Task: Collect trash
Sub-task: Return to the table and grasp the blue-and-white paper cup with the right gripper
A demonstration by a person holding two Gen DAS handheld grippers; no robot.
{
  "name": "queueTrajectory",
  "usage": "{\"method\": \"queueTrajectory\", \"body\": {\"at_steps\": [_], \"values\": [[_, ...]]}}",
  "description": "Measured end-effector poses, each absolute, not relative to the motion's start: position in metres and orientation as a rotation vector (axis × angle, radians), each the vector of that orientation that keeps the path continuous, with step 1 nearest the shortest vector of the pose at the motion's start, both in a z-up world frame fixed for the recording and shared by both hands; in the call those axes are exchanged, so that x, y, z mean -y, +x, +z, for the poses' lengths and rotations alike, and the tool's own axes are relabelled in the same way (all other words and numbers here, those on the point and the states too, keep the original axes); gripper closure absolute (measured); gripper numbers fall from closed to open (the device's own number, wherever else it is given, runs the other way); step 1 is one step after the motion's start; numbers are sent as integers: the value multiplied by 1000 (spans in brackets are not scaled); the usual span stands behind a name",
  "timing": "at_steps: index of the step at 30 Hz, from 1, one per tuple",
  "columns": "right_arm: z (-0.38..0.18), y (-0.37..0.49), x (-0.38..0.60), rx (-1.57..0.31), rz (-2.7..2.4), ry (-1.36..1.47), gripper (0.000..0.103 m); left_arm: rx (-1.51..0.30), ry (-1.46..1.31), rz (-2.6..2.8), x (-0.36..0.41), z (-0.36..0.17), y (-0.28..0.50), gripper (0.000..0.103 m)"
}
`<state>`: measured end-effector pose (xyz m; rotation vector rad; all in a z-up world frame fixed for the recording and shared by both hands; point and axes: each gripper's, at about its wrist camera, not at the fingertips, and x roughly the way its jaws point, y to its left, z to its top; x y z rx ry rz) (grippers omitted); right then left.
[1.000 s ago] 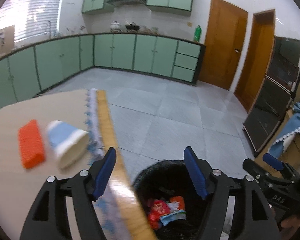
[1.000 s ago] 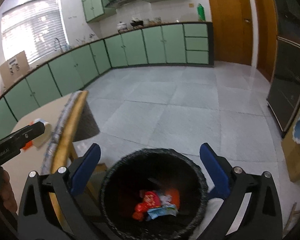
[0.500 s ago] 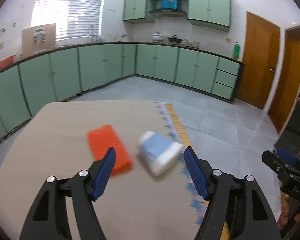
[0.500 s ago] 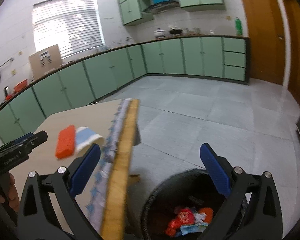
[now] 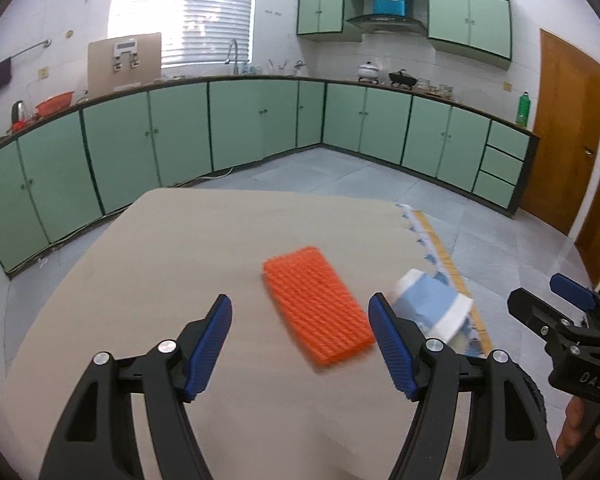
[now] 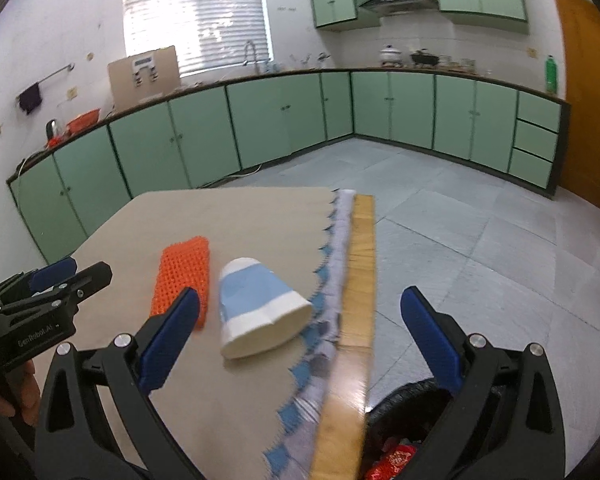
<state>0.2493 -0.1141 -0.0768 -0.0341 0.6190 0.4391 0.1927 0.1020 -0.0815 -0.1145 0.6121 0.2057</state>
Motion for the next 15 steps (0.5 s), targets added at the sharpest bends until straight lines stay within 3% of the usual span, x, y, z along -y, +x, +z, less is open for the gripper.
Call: {"method": "queueTrajectory", "body": {"at_steps": [15], "values": [[-115,291,74,-777,487,-115,5,-686,-119,237,-118,-110,209,33]]}}
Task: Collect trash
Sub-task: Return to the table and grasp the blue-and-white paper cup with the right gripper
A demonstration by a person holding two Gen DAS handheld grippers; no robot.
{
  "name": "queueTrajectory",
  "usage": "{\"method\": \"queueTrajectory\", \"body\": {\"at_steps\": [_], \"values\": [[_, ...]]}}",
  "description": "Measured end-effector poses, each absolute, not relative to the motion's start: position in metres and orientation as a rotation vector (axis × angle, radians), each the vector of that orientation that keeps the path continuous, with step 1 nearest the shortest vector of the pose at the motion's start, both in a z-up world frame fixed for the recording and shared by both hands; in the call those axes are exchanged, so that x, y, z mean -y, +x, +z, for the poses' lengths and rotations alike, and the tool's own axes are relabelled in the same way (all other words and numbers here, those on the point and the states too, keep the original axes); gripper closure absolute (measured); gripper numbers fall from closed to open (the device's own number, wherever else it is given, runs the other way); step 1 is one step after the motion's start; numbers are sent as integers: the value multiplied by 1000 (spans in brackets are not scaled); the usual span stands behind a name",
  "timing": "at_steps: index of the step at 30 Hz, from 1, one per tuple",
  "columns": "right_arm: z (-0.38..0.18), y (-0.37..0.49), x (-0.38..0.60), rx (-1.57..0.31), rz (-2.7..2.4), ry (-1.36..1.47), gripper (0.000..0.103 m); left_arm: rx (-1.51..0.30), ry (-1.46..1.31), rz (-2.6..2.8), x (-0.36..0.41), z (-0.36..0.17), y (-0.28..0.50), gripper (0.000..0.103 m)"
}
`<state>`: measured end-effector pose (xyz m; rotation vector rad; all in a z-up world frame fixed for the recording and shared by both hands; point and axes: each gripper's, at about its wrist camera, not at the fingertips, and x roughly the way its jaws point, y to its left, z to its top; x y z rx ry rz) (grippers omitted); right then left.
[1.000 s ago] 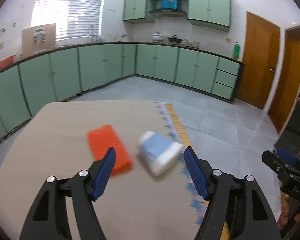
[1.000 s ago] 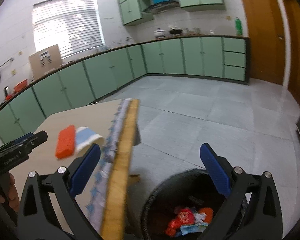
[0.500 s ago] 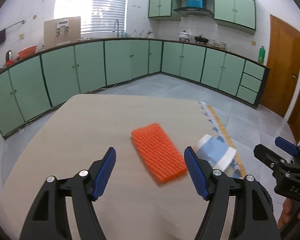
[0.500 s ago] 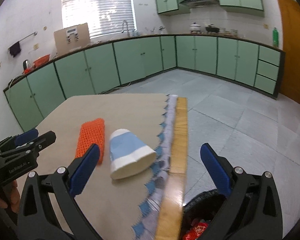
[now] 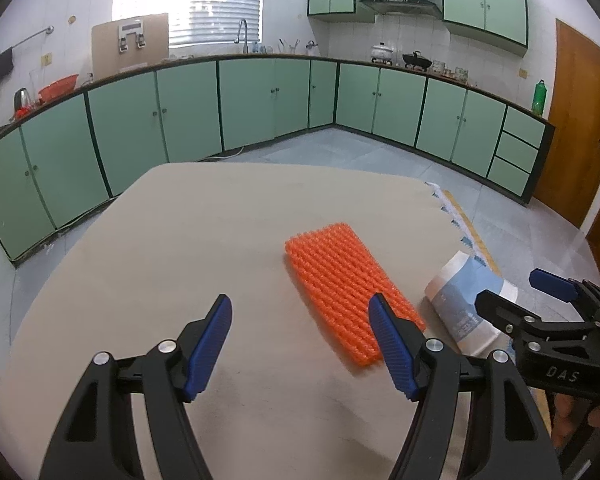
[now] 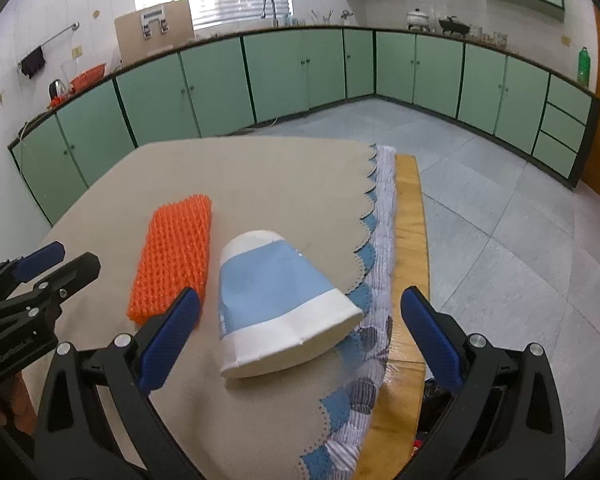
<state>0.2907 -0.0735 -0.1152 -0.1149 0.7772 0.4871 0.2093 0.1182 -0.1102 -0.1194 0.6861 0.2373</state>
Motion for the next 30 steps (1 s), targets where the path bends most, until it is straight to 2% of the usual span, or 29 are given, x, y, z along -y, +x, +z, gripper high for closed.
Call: {"method": "queueTrajectory", "body": {"at_steps": [21,22,24,28,30], "values": [[-142,313,52,-872,503,-184,6,-726,-142,215,-118,-121,226,33],[-142,313,52,-875,501,-184,8,-728,-141,210,-117,-122,228,33],[-143,316,53,-885,507,-174,21,-729,-142,204,-115,-122,229,33],[-143,316,56,-883,507,-164,27,-732,-155,198,-113,-123,232,32],[-142,315,57,-870,511,-163,34,-732,-161,196,-113,-123,233,28]]}}
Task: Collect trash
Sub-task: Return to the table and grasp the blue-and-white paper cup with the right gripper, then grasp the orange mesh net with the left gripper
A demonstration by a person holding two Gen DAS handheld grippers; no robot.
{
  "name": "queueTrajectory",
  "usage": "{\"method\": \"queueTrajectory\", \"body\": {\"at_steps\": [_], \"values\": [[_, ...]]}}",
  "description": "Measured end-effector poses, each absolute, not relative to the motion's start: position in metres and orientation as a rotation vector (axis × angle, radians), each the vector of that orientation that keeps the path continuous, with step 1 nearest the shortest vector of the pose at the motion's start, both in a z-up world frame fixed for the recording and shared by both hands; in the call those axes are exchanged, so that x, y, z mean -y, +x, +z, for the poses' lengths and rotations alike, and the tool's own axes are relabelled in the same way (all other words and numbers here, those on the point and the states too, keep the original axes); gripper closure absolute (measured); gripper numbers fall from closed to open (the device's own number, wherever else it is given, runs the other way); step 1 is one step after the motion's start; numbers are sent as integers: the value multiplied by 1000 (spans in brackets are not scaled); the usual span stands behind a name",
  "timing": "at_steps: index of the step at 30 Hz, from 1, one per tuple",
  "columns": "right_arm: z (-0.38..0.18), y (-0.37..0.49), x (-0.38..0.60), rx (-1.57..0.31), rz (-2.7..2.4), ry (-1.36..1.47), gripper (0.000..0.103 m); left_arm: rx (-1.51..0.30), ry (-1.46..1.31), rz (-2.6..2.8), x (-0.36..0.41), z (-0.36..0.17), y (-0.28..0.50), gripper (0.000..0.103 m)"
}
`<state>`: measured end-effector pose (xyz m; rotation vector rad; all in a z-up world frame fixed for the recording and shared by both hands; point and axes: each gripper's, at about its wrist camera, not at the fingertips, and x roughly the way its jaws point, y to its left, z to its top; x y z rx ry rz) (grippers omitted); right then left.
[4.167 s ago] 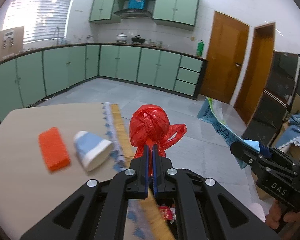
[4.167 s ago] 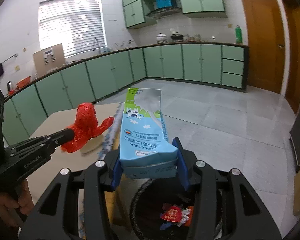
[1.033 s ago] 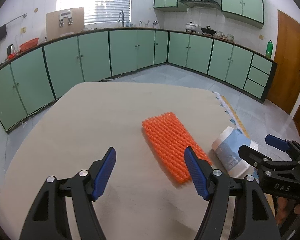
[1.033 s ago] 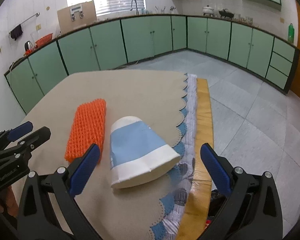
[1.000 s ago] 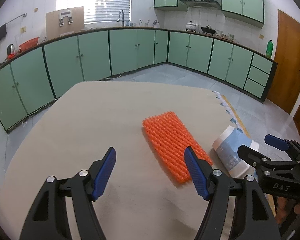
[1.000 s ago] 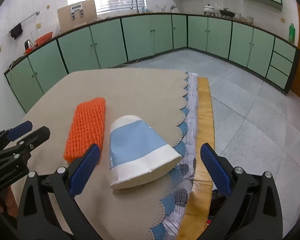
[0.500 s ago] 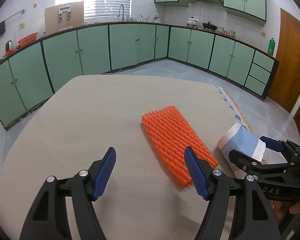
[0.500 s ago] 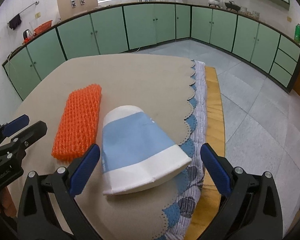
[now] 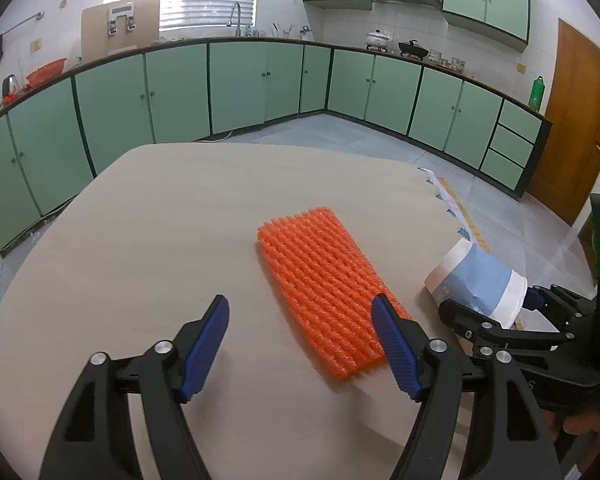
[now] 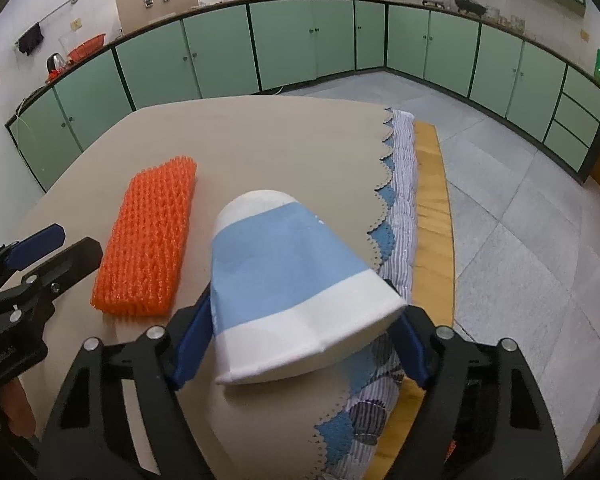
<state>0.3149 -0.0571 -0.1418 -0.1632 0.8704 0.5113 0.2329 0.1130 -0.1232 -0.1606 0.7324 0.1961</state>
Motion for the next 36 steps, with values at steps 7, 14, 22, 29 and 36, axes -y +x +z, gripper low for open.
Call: {"method": "queueTrajectory", "body": {"at_steps": [7,14,22,29,36], "values": [[-138,314,64,-849,509,-148,41,-753,-155,162,-100,-128,241,23],[-129,316,83,-828,495,-90,41,-793,-157,158,-91,-136,254,21],[-125,316,94,-812,490,-69,41,-858,-216,135,-95,-148,265,33],[-122,311,96,-805,487,-65,41,-834,-243,100,-94,-143,257,85],[-109,302,103,-775,479,-55,41,-779,-248,96,-96,-131,245,92]]}}
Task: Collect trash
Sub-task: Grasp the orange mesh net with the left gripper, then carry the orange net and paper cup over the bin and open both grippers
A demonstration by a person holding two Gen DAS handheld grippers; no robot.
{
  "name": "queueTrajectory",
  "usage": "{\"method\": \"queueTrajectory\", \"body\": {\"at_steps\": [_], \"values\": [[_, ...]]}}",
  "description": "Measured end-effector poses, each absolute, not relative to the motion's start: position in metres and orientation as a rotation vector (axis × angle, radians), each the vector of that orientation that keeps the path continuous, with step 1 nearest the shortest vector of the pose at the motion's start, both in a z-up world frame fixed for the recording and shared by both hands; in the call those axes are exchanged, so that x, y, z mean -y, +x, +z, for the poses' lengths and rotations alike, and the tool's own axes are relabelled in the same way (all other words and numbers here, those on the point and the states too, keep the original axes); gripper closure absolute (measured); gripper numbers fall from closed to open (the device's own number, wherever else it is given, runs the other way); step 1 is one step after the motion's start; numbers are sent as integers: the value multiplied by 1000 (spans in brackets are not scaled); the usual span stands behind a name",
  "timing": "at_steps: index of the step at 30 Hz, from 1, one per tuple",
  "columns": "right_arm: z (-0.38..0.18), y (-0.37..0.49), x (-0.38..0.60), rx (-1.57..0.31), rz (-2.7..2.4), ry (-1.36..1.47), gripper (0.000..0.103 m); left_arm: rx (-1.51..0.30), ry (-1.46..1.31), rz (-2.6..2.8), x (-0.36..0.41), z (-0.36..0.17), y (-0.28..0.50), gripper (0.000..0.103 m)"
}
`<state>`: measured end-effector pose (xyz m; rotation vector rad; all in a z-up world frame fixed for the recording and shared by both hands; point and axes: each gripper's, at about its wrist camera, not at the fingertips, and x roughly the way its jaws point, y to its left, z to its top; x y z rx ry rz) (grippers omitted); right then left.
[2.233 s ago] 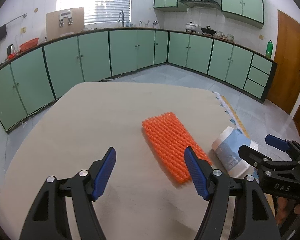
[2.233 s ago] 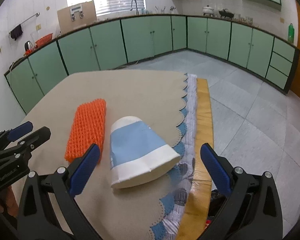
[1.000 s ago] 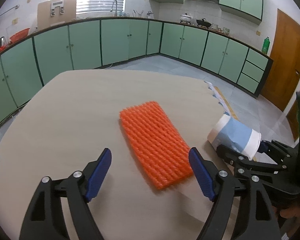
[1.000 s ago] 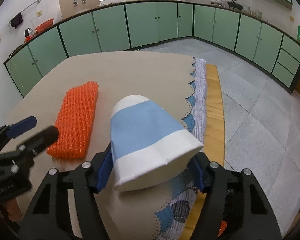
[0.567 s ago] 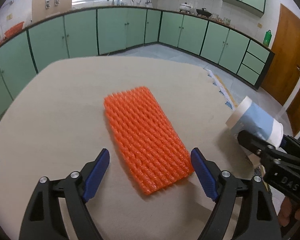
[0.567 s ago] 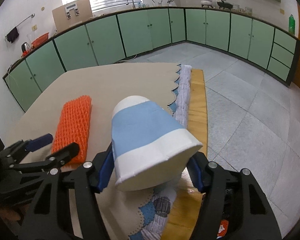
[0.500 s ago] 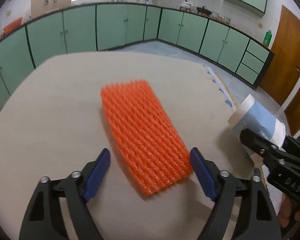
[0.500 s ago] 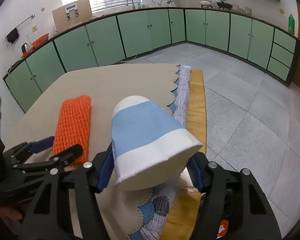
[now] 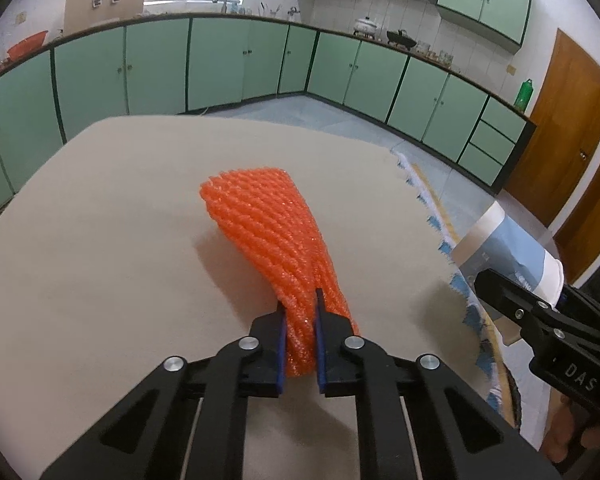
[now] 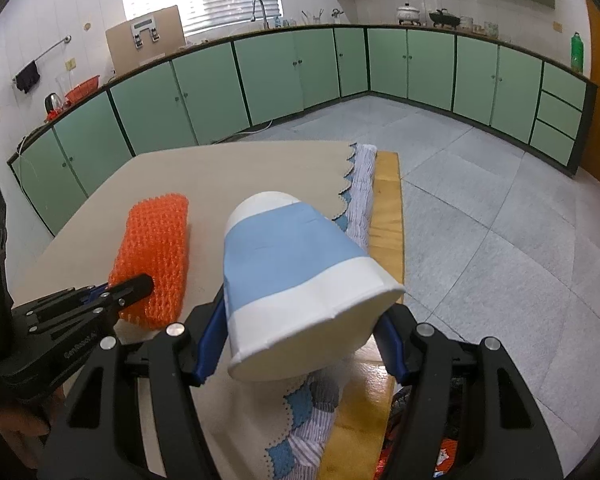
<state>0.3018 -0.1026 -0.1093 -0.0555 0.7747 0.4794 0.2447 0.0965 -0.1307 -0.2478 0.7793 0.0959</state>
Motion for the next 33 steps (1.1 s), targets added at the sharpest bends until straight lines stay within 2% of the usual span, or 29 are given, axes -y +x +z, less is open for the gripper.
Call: {"method": "queueTrajectory", "body": {"at_steps": [17,33], "values": [[-58,266,138,-686,456,10,41,-679,-193,-1,-68,-69,210,92],[-27,225,189,-637,379,36,41,-641,-139,-151,-11,-39,187,92]]}}
